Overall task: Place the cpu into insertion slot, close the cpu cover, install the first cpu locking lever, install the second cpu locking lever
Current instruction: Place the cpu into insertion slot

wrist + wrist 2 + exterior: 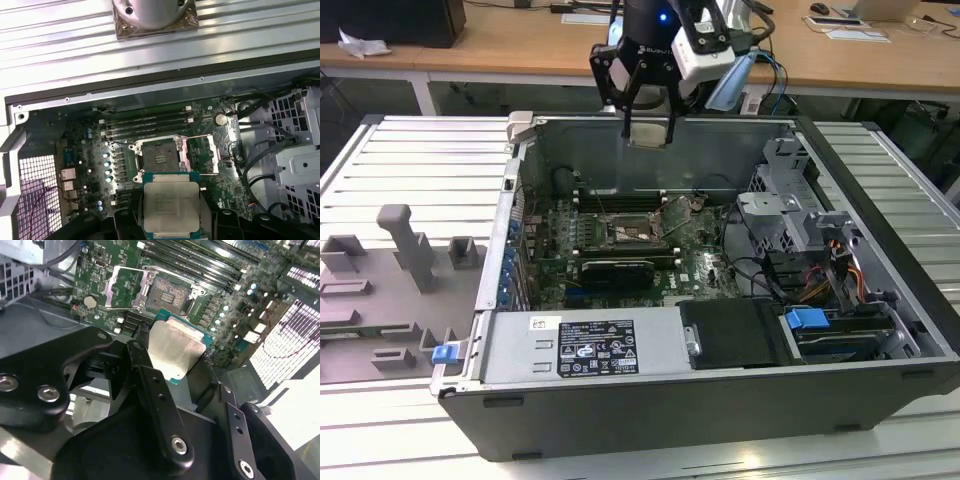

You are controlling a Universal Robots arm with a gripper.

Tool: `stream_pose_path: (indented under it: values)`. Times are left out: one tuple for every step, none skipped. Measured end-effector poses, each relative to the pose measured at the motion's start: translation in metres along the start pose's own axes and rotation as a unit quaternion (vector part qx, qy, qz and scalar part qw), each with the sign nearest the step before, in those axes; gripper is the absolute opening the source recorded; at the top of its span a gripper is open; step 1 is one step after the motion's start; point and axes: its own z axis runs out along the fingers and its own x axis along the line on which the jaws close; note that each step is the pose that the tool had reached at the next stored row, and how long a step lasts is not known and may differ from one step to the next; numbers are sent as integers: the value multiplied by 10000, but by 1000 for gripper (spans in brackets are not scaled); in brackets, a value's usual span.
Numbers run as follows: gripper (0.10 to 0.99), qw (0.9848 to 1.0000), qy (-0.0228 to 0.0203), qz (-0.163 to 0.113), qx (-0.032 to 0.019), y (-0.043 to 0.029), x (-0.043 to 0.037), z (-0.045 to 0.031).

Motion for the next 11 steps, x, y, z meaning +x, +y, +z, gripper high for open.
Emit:
stream_pose_path:
  values:
    - [541, 10000, -7, 78, -1, 0, 0, 1]
    - [541, 9999, -15, 172, -3, 0, 0, 2]
    - [541, 9997, -22, 239, -4, 0, 0, 4]
    - [541, 9995, -28, 311, -5, 0, 0, 5]
    - [541, 9985, -48, 543, -10, 0, 0, 8]
    - [541, 9962, -78, 872, -16, -1, -1, 15]
    - [541, 9944, -93, 1049, -19, -1, -1, 19]
    - [541, 9932, -103, 1160, -22, -2, -1, 20]
    - [541, 9922, -110, 1238, -23, -2, -1, 21]
    - [541, 9912, -118, 1320, -25, -2, -1, 23]
    - [541, 9906, -122, 1365, -26, -2, -1, 23]
